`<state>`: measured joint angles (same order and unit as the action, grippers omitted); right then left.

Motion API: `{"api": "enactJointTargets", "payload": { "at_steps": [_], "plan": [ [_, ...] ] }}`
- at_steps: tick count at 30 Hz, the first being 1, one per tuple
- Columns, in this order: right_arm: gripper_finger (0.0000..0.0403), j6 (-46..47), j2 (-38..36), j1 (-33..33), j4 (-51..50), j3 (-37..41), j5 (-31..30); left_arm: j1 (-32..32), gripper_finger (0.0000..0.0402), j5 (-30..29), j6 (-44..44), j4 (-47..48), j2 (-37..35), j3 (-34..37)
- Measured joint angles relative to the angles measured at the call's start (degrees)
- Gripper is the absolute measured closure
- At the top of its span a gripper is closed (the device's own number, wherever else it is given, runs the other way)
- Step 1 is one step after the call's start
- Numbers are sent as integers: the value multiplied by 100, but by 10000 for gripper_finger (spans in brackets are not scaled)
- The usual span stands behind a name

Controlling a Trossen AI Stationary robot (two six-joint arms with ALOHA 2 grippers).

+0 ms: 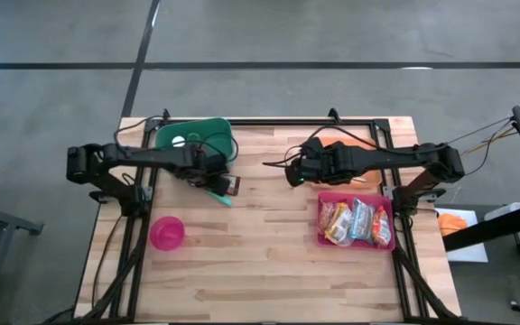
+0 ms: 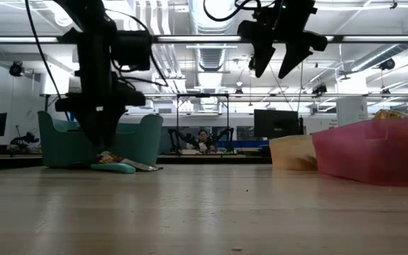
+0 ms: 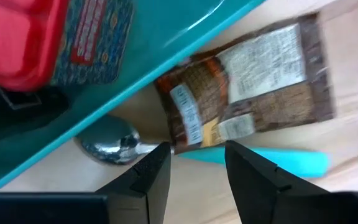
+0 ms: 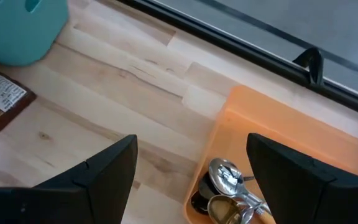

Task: Pick & Place Food Item
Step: Put the orange seasoning spice bag into the green bin

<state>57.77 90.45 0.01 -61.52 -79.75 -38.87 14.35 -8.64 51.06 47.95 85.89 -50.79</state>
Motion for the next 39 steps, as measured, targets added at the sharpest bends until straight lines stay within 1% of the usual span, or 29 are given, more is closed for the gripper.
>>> {"api": "enactJointTargets", "payload": {
  "at_steps": [5,10,20,26,29,39],
  "plan": [
    [103,-149,1,2,2,0,-14,0,248,18,108,-266,-12,388],
    [103,-197,1,2,7,0,-14,0,248,216,132,-819,-22,683],
    [103,-296,3,2,17,0,-14,0,248,206,111,-1328,-28,744],
    [103,-378,3,14,15,0,8,4,251,179,17,-1782,-8,920],
    [103,-421,3,13,14,1,13,0,267,151,-25,-1861,4,1013],
    [103,-458,3,13,11,0,29,0,357,68,-23,-1953,0,1061]
  ]
}}
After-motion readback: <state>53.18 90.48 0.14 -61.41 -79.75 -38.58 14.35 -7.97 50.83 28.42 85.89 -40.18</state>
